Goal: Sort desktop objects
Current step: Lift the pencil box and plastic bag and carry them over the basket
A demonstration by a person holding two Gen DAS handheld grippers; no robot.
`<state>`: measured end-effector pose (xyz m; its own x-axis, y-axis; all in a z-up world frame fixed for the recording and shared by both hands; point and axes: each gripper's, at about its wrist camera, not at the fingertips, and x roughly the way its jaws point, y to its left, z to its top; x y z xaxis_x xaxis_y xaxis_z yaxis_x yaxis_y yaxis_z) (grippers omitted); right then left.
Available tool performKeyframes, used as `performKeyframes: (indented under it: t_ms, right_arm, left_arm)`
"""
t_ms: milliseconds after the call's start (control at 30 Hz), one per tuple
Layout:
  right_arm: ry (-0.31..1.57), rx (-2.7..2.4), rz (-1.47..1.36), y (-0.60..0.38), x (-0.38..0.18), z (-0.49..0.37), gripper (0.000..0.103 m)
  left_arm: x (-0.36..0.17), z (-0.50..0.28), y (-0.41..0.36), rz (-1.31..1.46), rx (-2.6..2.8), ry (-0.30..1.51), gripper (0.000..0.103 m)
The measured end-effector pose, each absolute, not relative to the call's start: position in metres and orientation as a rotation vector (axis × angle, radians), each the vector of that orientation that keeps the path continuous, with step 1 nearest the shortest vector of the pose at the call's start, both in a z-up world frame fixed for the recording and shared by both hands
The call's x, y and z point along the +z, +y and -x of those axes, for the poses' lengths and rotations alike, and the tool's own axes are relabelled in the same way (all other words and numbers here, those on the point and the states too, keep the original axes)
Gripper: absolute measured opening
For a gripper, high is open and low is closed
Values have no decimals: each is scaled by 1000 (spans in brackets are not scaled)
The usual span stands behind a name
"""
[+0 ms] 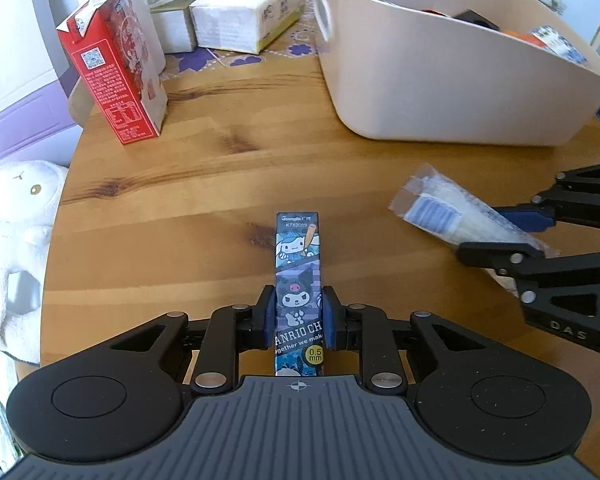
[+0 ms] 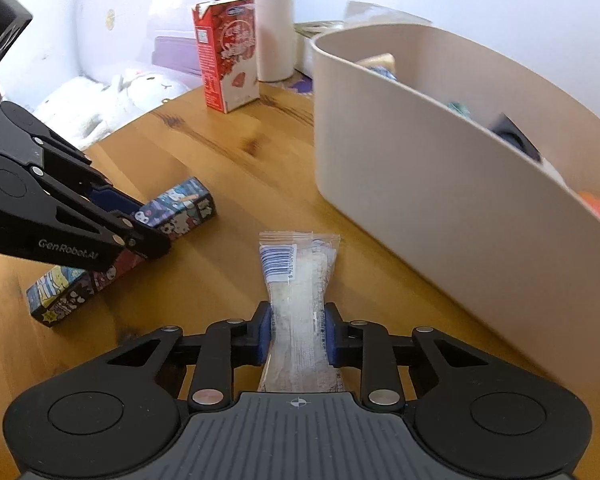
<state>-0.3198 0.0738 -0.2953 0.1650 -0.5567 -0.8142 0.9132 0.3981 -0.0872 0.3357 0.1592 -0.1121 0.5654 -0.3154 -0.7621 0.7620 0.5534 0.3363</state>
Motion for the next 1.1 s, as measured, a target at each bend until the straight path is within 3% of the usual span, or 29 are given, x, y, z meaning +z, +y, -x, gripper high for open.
performKeyframes:
  t_ms: [567, 1100]
  right_arm:
    - [801, -1296, -496, 166, -260, 345, 24]
    - [654, -1495, -356, 188, -170, 384, 24]
  left_arm:
    - [-86, -279, 177, -721, -831, 572, 23]
    - [-26, -245, 154, -683, -950, 387, 23]
